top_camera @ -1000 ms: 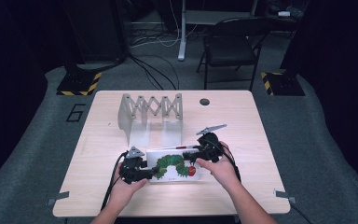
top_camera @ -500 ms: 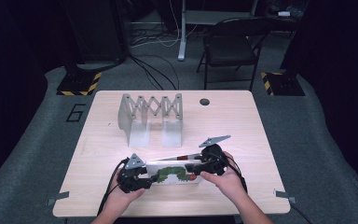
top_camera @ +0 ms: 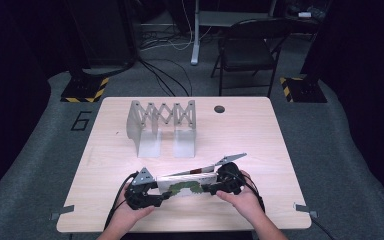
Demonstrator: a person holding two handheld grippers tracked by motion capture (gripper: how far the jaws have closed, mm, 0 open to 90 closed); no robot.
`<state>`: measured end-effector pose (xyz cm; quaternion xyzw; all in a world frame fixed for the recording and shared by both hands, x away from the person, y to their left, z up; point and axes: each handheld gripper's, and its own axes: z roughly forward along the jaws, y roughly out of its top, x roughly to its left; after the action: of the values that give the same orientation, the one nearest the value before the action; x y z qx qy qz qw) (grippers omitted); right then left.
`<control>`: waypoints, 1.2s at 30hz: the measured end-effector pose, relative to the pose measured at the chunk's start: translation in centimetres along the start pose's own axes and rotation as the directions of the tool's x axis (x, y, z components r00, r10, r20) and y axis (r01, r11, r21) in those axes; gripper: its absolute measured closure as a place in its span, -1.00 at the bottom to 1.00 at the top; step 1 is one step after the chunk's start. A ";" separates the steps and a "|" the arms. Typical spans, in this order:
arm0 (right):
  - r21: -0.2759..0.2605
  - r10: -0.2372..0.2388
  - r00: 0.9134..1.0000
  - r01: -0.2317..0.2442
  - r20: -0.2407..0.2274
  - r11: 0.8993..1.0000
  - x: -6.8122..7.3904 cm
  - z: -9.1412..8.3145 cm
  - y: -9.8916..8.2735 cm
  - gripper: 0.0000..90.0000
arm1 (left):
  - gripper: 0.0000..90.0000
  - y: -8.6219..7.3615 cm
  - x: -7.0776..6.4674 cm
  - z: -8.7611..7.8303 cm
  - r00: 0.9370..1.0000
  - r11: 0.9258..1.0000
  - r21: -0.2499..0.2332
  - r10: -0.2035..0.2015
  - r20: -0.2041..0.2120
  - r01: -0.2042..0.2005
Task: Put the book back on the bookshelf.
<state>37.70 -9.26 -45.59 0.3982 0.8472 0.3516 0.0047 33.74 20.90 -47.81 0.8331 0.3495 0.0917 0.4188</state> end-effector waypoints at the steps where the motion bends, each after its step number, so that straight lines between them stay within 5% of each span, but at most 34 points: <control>1: 0.002 0.003 1.000 -0.003 -0.001 1.000 0.0 0.2 -0.1 -0.08 | -0.01 0.0 0.0 0.0 1.000 1.000 0.000 -0.002 0.008 0.002; 16: 0.006 -0.005 1.000 0.004 0.012 1.000 -0.4 0.9 -0.7 -0.10 | 0.11 0.6 0.8 0.3 0.998 1.000 -0.017 -0.005 0.057 0.006; 36: -0.001 0.063 0.998 -0.063 0.013 0.998 -1.4 1.2 -1.2 -0.03 | -0.04 2.0 0.2 1.3 0.997 1.000 -0.019 0.023 0.072 -0.021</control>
<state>38.18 -10.03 -47.64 0.4272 0.8341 0.3491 -0.0008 35.44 19.37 -47.16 0.8358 0.3241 0.0695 0.4377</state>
